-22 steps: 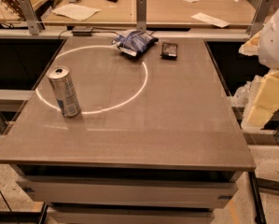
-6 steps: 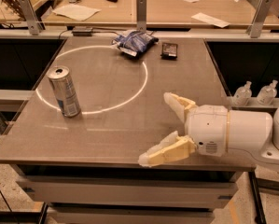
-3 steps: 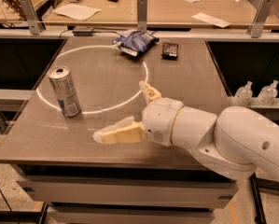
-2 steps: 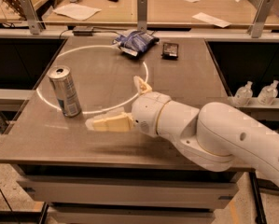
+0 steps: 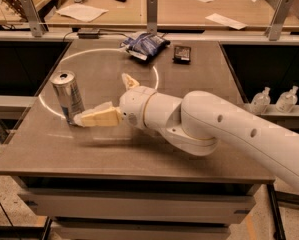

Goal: Move redbull can near blue chip bag

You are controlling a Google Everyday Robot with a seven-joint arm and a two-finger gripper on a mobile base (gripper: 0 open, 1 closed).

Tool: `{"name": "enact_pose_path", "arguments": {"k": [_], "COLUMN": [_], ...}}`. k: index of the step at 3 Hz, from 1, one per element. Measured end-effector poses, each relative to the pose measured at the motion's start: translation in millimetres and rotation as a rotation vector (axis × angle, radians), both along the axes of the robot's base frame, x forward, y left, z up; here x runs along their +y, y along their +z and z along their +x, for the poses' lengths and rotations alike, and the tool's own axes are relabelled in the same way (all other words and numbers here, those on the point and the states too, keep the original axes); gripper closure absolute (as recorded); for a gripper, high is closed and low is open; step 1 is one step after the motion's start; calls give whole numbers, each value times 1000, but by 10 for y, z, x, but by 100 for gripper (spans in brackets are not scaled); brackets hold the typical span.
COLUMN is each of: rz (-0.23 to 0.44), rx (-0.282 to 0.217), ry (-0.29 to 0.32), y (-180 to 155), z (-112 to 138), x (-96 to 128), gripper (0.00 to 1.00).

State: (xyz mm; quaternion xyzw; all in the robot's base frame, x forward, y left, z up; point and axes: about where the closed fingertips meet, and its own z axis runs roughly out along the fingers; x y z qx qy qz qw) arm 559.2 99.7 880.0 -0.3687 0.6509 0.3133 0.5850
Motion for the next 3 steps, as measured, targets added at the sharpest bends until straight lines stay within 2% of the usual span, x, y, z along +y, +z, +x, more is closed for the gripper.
{"name": "enact_pose_path", "arguments": {"k": [1,2,3], "rz": [6,12,8], "rx": [-7,-23,-14], "ry": [111,238,358], "y": [44,97,51], "z": [72,67,8], "x": [306,617,900], "gripper": [0,0,0]}}
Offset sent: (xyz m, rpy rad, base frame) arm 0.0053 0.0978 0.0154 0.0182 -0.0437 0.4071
